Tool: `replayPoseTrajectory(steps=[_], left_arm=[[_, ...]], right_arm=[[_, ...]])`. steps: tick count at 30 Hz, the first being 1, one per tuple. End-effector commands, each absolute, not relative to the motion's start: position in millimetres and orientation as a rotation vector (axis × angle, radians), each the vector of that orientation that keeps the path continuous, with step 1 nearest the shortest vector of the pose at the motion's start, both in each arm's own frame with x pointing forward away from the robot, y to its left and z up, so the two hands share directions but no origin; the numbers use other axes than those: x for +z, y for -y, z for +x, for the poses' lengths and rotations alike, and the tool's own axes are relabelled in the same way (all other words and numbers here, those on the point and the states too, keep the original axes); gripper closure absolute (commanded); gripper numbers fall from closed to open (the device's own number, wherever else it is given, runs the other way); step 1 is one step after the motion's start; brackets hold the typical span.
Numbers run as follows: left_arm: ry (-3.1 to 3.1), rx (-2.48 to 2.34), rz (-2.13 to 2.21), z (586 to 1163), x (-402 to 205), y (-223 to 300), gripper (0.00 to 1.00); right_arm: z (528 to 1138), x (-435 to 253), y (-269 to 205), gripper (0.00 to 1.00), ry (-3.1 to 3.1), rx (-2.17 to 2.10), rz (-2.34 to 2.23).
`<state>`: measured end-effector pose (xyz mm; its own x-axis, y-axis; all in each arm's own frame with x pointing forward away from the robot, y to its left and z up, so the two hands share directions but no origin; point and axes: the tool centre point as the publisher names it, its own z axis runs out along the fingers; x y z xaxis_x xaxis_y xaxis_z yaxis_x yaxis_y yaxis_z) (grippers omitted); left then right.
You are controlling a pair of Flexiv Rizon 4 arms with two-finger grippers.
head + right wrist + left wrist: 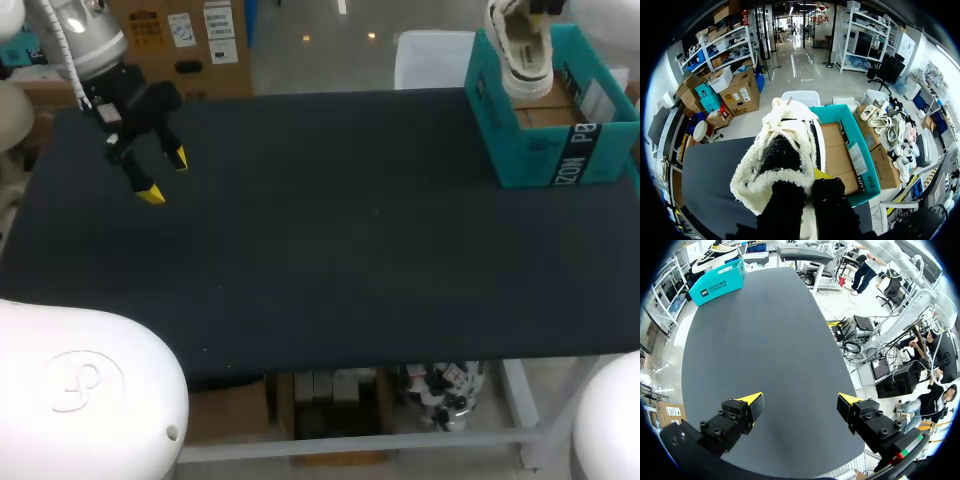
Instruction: Open the shoe tongue, take the insole out of the shoe, put the insole back into the shoe, and pack the shoe into the shoebox
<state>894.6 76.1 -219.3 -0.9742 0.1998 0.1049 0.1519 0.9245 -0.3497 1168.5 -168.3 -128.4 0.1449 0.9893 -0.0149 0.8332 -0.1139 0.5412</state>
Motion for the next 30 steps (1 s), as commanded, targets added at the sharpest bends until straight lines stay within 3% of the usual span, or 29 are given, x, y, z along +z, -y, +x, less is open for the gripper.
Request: replayPoseTrajectory(steps=[1,15,28,29,30], left_arm=[[2.943,0.517,-0.271,895,-219,-76,0.0],[2.943,0.517,-0.271,895,-219,-76,0.0],[2.943,0.517,-0.271,895,-219,-76,0.0],[2.943,0.517,-0.271,895,-219,-76,0.0],[2.943,0.517,-0.271,895,-219,-76,0.0]], right_arm=[[1194,-147,185,1.0,-1.781,0.474,2.061],[1240,-214,229,1.0,-1.815,0.414,2.175],[1245,-258,253,0.98,-1.815,0.311,2.28],[1246,-260,253,0.0,-1.812,0.333,2.286],[1247,-260,254,0.0,-1.803,0.35,2.295]])
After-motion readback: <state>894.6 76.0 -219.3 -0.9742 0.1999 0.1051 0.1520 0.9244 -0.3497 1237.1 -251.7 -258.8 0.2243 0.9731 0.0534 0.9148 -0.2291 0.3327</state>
